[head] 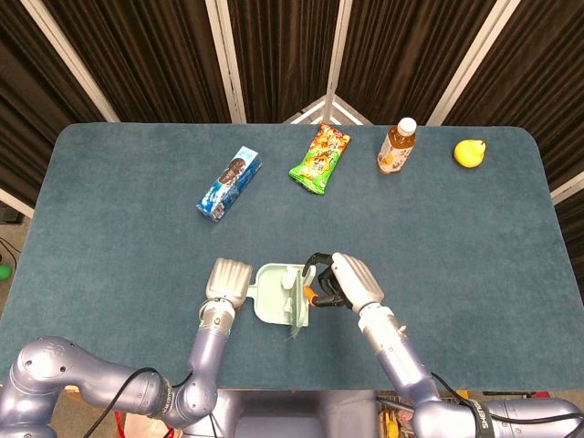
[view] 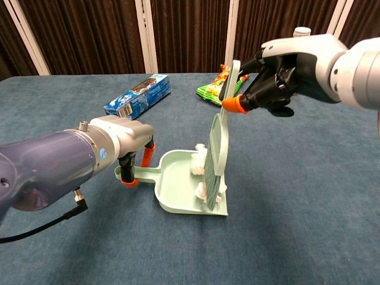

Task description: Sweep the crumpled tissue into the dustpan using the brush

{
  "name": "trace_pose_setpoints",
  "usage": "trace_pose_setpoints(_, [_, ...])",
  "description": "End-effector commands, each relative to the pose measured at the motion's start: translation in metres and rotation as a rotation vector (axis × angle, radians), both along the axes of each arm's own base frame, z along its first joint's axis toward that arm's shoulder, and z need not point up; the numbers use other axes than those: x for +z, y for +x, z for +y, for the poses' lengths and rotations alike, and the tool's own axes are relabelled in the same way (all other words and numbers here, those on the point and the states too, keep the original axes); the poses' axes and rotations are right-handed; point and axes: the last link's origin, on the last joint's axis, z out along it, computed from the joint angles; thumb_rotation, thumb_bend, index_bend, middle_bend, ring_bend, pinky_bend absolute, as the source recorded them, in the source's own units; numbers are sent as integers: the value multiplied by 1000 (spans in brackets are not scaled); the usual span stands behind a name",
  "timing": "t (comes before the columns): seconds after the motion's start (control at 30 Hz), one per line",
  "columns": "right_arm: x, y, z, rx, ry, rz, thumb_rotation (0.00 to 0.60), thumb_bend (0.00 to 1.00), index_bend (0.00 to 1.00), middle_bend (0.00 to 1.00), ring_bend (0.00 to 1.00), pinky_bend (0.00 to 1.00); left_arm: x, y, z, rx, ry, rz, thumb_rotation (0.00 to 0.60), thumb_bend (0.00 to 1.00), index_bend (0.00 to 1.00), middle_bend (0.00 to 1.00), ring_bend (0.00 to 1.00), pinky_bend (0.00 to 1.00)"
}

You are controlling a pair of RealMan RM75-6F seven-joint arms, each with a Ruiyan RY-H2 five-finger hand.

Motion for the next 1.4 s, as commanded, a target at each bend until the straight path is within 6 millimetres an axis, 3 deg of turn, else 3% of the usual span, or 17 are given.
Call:
trace_pose_setpoints(0.03, [4,-5,-5,0,-34,26,600,708,868,914,937,871,3,2,0,-5,1,16,600,668,681,1000,1000,967])
trace_pose_setpoints(0.33, [7,-36,-16,-25,-138,147,600,708,869,914,937,871,11,7,1,10,-7,84,600,669,680,1000,1000,968])
trace_pose_setpoints(0.67, [-5,-49,-12,-66,-92,170,600,708,870,914,937,871,11,8,0,21,-11,80,600,670,679,1000,1000,967])
trace_pose_setpoints(1.4, [-37,-7,10,-141,65,-43,600,708,872,914,937,871,4,7,-2,33,-23,58,600,670,679,1000,1000,967])
